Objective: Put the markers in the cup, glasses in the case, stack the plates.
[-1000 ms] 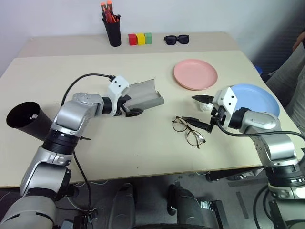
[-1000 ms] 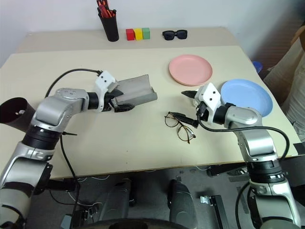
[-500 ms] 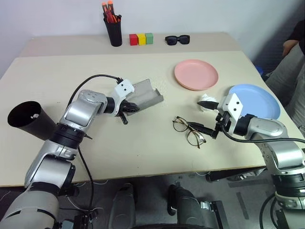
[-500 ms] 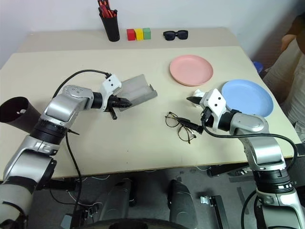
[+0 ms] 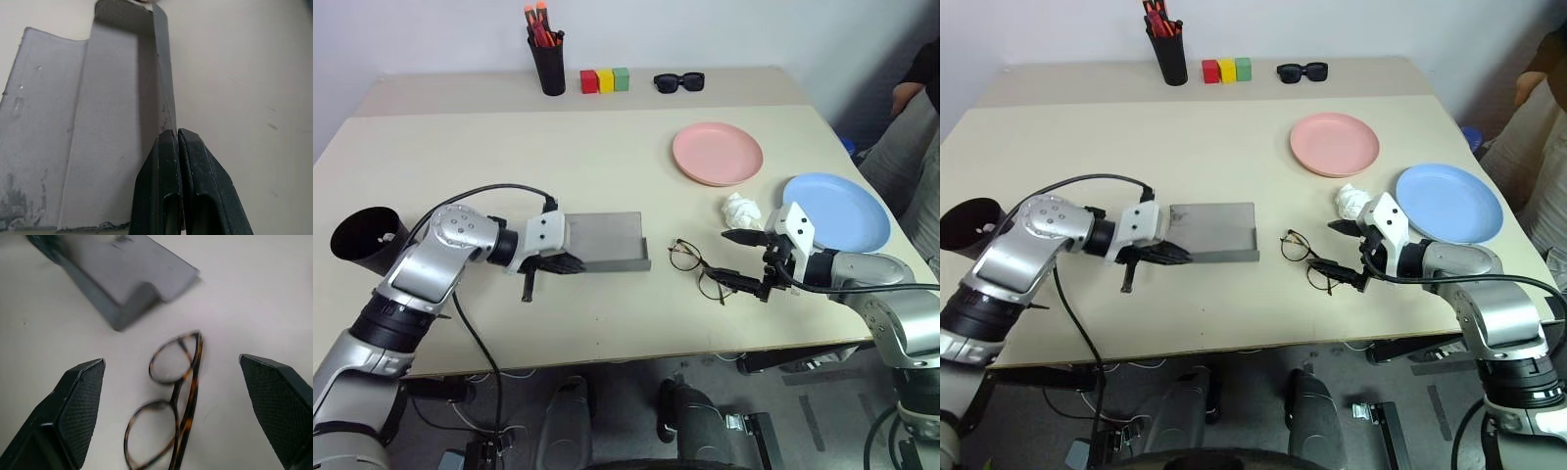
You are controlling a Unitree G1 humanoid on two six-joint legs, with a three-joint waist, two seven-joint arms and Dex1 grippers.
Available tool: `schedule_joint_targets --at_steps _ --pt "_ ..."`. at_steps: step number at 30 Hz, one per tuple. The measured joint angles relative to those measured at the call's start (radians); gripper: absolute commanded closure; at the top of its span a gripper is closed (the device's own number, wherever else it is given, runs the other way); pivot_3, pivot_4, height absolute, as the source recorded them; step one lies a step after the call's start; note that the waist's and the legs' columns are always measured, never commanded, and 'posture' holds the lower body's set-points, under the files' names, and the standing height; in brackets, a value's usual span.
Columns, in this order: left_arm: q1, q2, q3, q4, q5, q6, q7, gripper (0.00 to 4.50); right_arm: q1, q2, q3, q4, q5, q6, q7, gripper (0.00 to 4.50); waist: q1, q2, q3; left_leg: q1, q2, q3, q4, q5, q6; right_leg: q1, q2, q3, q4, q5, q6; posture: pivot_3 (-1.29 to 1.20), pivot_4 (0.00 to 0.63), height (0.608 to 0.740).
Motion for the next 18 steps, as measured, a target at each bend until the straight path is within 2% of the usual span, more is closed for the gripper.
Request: schedule_joint_targets --at_steps 4,5,7,8,11,12,18 --pt "0.003 0.005 0.000 -0.046 -0.004 0.082 0.003 4.44 0.000 -0.004 0.001 0.000 -0.005 0.005 0.001 0.00 -0.002 0.000 0.000 0.000 0.000 0.000 0.001 0.000 0.000 0.000 0.000 0.000 0.000 0.000 0.000 0.00 0.150 0.740" --pt "0.003 0.005 0.000 -0.056 -0.007 0.107 0.005 4.21 0.000 -0.004 0.003 0.001 -0.008 0.005 0.001 0.00 -0.002 0.000 0.000 0.000 0.000 0.000 0.001 0.000 0.000 0.000 0.000 0.000 0.000 0.000 0.000 0.00 0.150 0.740" --pt "0.003 0.005 0.001 -0.072 -0.015 0.161 0.016 3.64 -0.002 -0.004 0.010 0.003 -0.015 0.004 0.001 0.00 -0.002 0.000 0.000 0.000 0.000 0.000 0.000 0.001 0.001 0.000 0.000 0.000 0.000 0.000 0.000 0.00 0.150 0.740" --pt "0.004 0.005 0.004 -0.081 -0.023 0.184 0.023 3.20 -0.003 -0.004 0.019 0.007 -0.018 0.004 0.001 0.00 -0.002 0.000 0.000 0.000 0.000 0.000 0.000 0.001 0.001 0.000 0.000 0.000 0.000 0.000 0.000 0.00 0.150 0.740" --pt "0.013 0.005 0.019 -0.110 -0.035 0.214 0.040 1.47 -0.008 -0.003 0.032 0.017 -0.023 0.003 0.002 0.00 -0.002 0.000 0.000 0.000 0.000 0.000 0.001 0.001 0.002 0.000 0.000 0.000 0.001 0.000 0.000 0.00 0.150 0.740" --pt "0.022 0.003 0.031 -0.114 -0.035 0.209 0.049 1.14 -0.014 -0.003 0.035 0.022 -0.026 0.003 0.002 0.00 -0.002 0.000 0.000 0.000 0.000 0.000 0.001 0.001 0.002 0.000 0.000 0.000 0.001 0.000 0.000 0.00 0.150 0.740" --pt "0.041 -0.065 0.127 -0.110 -0.069 0.179 0.134 1.14 -0.070 0.003 0.081 0.049 -0.057 0.015 -0.017 0.00 -0.002 0.000 0.000 0.000 0.000 0.000 0.001 0.001 0.002 0.000 0.000 0.000 0.001 0.000 0.000 0.00 0.150 0.740"
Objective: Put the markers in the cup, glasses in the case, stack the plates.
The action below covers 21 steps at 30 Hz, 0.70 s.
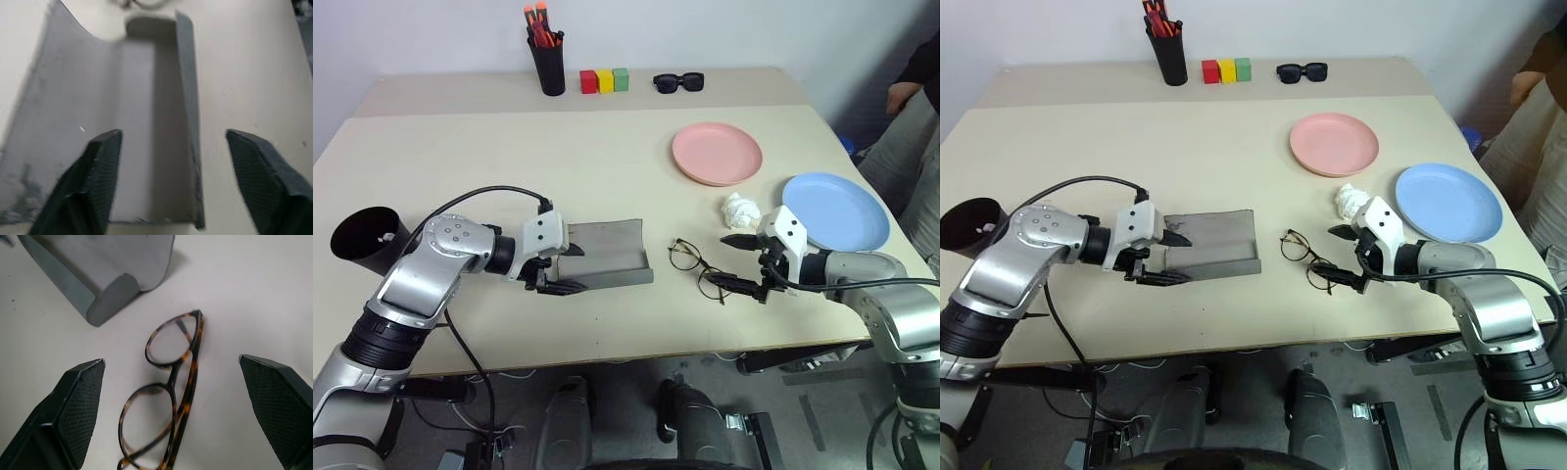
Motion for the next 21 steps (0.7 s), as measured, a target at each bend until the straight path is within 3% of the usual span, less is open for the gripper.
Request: schedule_joint_targets --at_steps 4,8,13,20,21 --pt "0.013 -0.032 0.117 -0.029 -0.051 -0.018 0.068 1.14 -0.032 0.000 0.031 0.004 -0.019 0.049 -0.029 0.00 0.000 0.000 0.000 0.000 0.000 0.000 0.000 0.000 0.000 0.000 0.000 0.000 0.001 0.000 0.000 0.00 0.150 0.740" --pt "0.212 -0.010 0.231 -0.168 -0.080 -0.067 0.103 1.14 -0.051 -0.010 0.065 -0.006 -0.050 0.128 -0.069 0.00 -0.011 0.001 0.000 0.001 0.000 0.001 -0.001 0.000 0.001 0.000 0.000 0.001 0.001 0.000 0.000 0.00 0.150 0.740" --pt "0.447 0.001 0.293 -0.308 -0.092 -0.084 0.137 1.14 -0.069 -0.015 0.075 -0.053 -0.058 0.242 -0.115 0.00 -0.004 0.001 0.000 0.002 0.000 0.001 0.000 -0.002 -0.002 0.000 0.000 0.001 0.001 0.000 0.000 0.00 0.150 0.740" --pt "0.596 -0.005 0.311 -0.442 -0.117 -0.078 0.200 1.14 -0.112 -0.005 0.101 -0.103 -0.058 0.356 -0.176 0.00 0.001 0.001 -0.001 0.002 0.000 0.001 -0.001 -0.002 -0.002 0.001 -0.001 0.001 -0.001 0.000 0.000 0.00 0.150 0.740" --pt "0.599 -0.005 0.311 -0.453 -0.118 -0.076 0.208 1.09 -0.113 0.001 0.104 -0.102 -0.059 0.364 -0.184 0.26 0.000 0.001 -0.001 0.002 0.000 0.001 -0.001 -0.002 -0.002 0.000 -0.001 0.001 -0.001 0.000 0.000 0.00 0.150 0.740"
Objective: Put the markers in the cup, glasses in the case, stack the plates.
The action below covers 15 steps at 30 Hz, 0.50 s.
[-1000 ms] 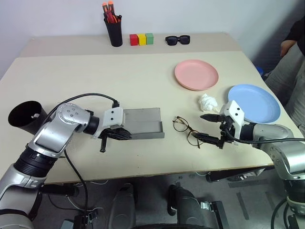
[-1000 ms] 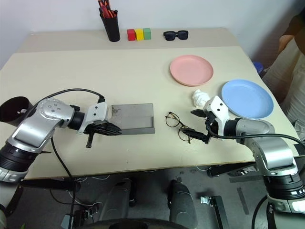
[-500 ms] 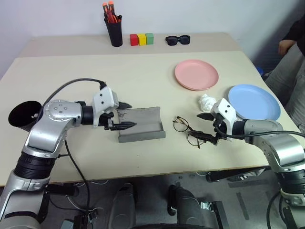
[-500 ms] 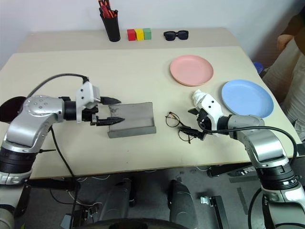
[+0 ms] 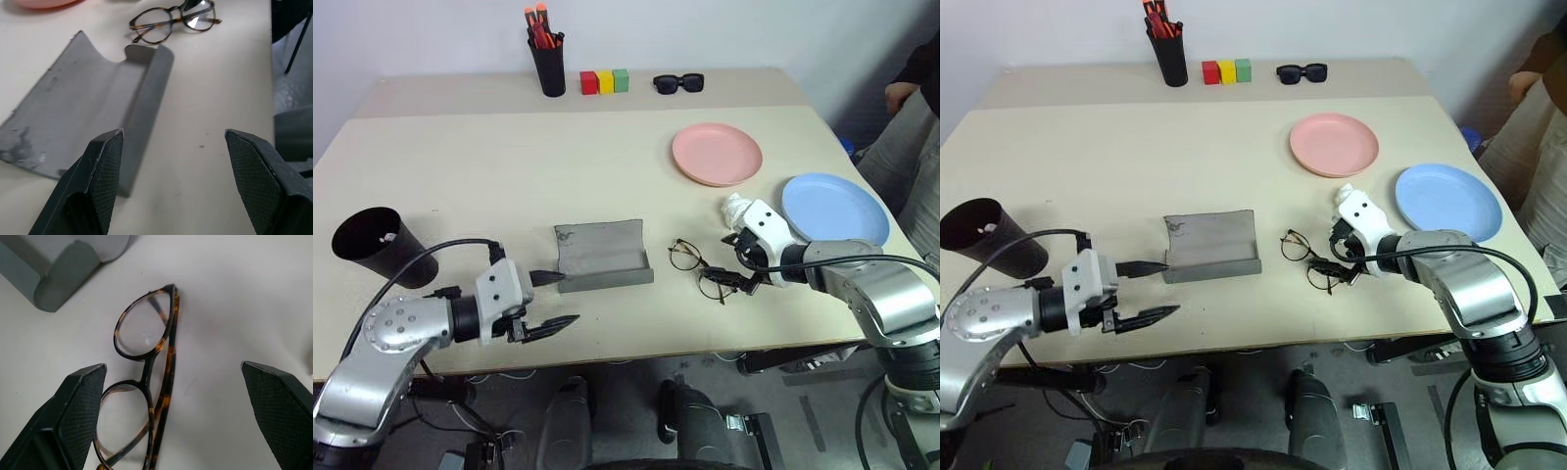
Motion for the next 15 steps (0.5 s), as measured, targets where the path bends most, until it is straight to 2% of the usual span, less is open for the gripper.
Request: schedule_joint_targets --at_steps 2,3,9,15 --pt "0.009 0.000 0.000 -0.012 -0.001 0.000 0.016 1.07 -0.002 0.006 0.006 0.004 -0.001 0.013 -0.015 0.83 -0.001 0.000 0.000 0.000 0.000 0.000 0.000 0.000 0.000 0.000 0.000 0.000 0.000 0.000 0.000 0.00 0.150 0.740" --pt "0.018 0.000 0.000 -0.014 -0.001 0.000 0.021 1.07 -0.003 0.007 0.008 0.007 -0.003 0.017 -0.019 1.25 -0.002 0.000 0.000 0.000 0.000 0.000 0.000 0.000 0.000 0.000 0.000 0.000 0.000 0.000 0.000 0.00 0.150 0.740" --pt "0.029 -0.003 -0.007 -0.014 0.000 -0.004 0.036 1.07 -0.020 0.031 0.010 0.017 -0.006 0.034 -0.038 4.37 -0.002 0.001 0.000 0.000 0.000 0.000 0.000 0.000 0.000 0.000 0.000 0.000 0.000 0.000 0.000 0.00 0.150 0.740" --pt "0.030 -0.004 -0.015 -0.014 0.000 -0.006 0.052 1.07 -0.027 0.033 0.010 0.014 -0.005 0.042 -0.040 4.44 -0.002 0.000 0.000 0.000 0.000 0.000 0.000 0.000 0.000 0.000 0.000 0.000 0.000 0.000 0.000 0.00 0.150 0.740"
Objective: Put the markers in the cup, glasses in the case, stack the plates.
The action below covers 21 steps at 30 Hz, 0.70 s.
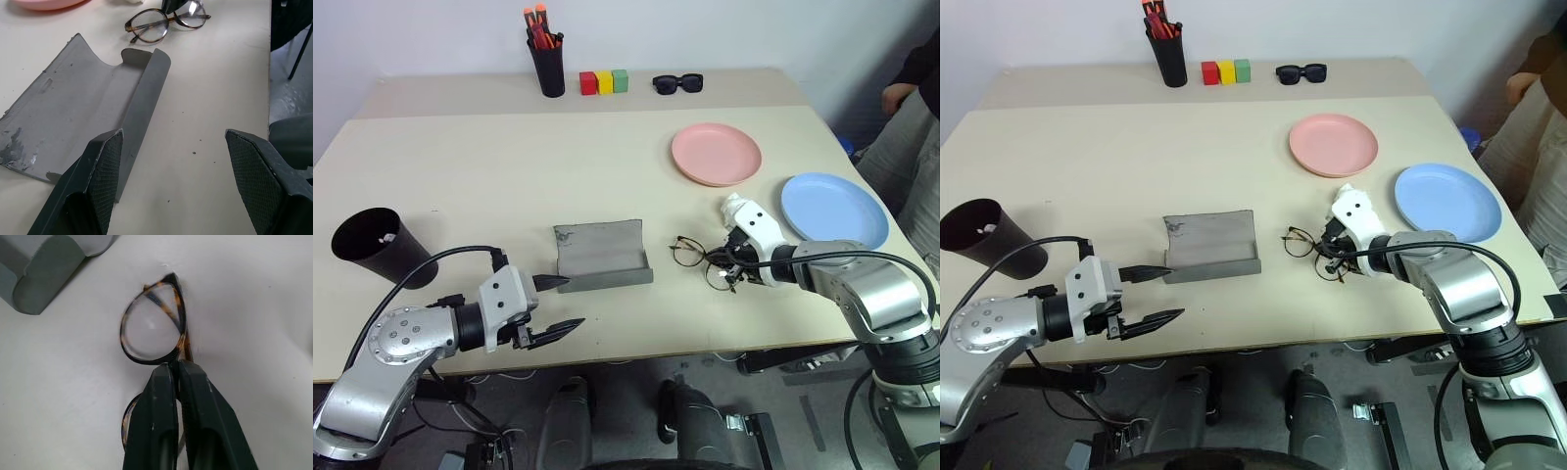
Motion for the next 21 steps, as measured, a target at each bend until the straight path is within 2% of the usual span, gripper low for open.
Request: schedule_joint_targets --at_steps 8,13,18,21 --pt "0.013 -0.009 0.009 0.002 0.001 -0.001 0.038 1.07 -0.043 -0.016 0.032 -0.005 -0.015 -0.047 0.030 4.44 -0.002 0.001 0.000 0.000 0.000 0.000 0.000 0.000 0.000 -0.001 0.000 0.000 0.000 0.000 0.000 0.00 0.150 0.740" --pt "0.086 -0.055 0.125 0.066 0.002 -0.028 0.096 1.07 -0.196 -0.007 0.058 -0.064 -0.011 -0.111 0.091 4.44 -0.015 0.002 0.001 0.000 0.000 0.000 -0.002 0.000 0.000 -0.002 0.000 0.000 0.001 0.000 0.000 0.00 0.150 0.740" --pt "0.225 -0.102 0.254 0.135 0.002 -0.111 0.104 1.07 -0.368 0.192 0.208 -0.058 -0.019 -0.162 0.112 4.44 -0.047 0.002 0.000 0.000 0.001 0.001 -0.003 0.000 0.000 -0.003 0.000 0.000 0.000 0.000 0.000 0.00 0.150 0.740" --pt "0.282 -0.112 0.295 0.144 0.002 -0.140 0.098 1.07 -0.409 0.273 0.295 -0.002 -0.042 -0.217 0.125 4.44 -0.043 0.002 0.000 -0.001 0.001 0.001 -0.003 0.000 0.000 -0.004 0.000 -0.001 0.000 0.001 -0.002 0.00 0.150 0.740"
